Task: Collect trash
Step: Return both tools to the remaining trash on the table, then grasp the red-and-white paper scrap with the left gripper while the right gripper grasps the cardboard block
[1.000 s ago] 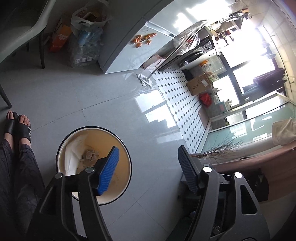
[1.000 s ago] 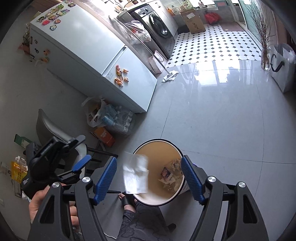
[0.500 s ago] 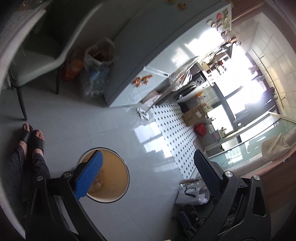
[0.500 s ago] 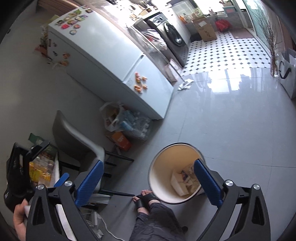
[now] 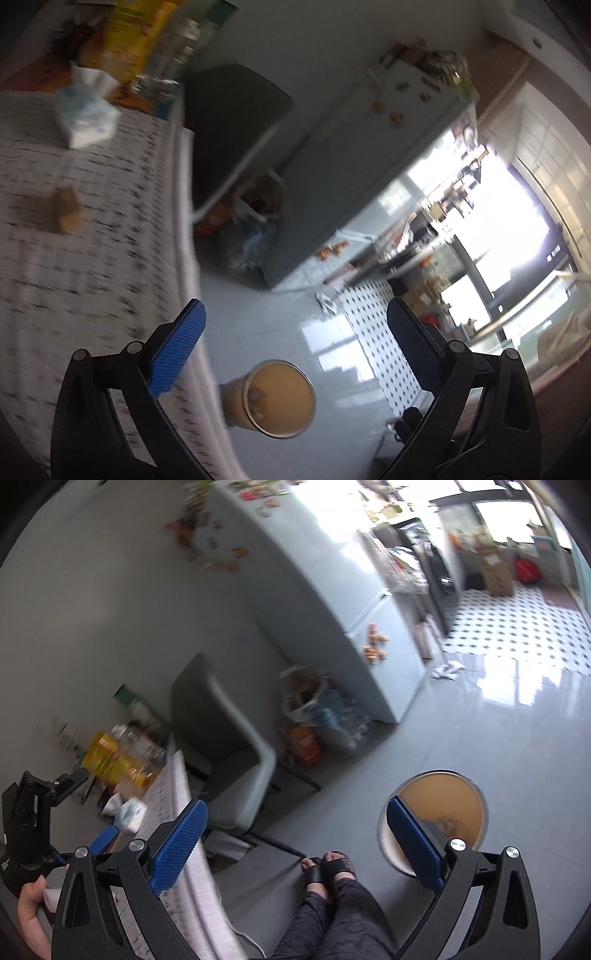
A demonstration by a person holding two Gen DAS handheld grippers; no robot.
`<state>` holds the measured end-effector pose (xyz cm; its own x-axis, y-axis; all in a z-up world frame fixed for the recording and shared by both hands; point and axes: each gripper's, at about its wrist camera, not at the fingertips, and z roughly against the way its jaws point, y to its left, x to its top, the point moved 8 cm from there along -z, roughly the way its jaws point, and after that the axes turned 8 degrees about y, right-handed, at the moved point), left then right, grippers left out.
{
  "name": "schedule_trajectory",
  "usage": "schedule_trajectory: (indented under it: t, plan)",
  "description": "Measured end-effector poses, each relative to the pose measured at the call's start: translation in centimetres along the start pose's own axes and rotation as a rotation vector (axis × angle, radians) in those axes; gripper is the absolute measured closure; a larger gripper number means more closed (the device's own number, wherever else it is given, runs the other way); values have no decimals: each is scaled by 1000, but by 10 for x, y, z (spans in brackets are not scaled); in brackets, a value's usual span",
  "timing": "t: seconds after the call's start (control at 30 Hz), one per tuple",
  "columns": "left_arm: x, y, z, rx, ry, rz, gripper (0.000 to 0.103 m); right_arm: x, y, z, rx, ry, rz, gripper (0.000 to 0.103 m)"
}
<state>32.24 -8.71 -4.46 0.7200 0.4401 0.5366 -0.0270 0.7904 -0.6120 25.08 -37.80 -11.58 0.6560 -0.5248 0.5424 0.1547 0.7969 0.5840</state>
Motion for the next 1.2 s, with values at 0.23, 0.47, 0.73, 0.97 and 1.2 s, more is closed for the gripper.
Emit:
schedule_trajectory:
  t: [0.23, 0.47, 0.73, 0.97, 1.2]
  plan:
    - [33, 87, 88, 103, -162, 58, 6, -24, 92, -22, 56, 67, 154, 7]
    - [40, 164, 151, 231, -267, 152, 6, -48, 179, -43, 110, 108, 303, 7]
    - [46, 251, 200, 240, -329, 305, 6, -84, 251, -73, 148, 186, 417, 7]
    - [44, 303, 204, 229, -349, 418, 6, -100, 291, -97, 148, 214, 482, 7]
    - [44, 322, 179, 258, -312, 432, 6, -110, 314, -128, 142, 262, 523, 8]
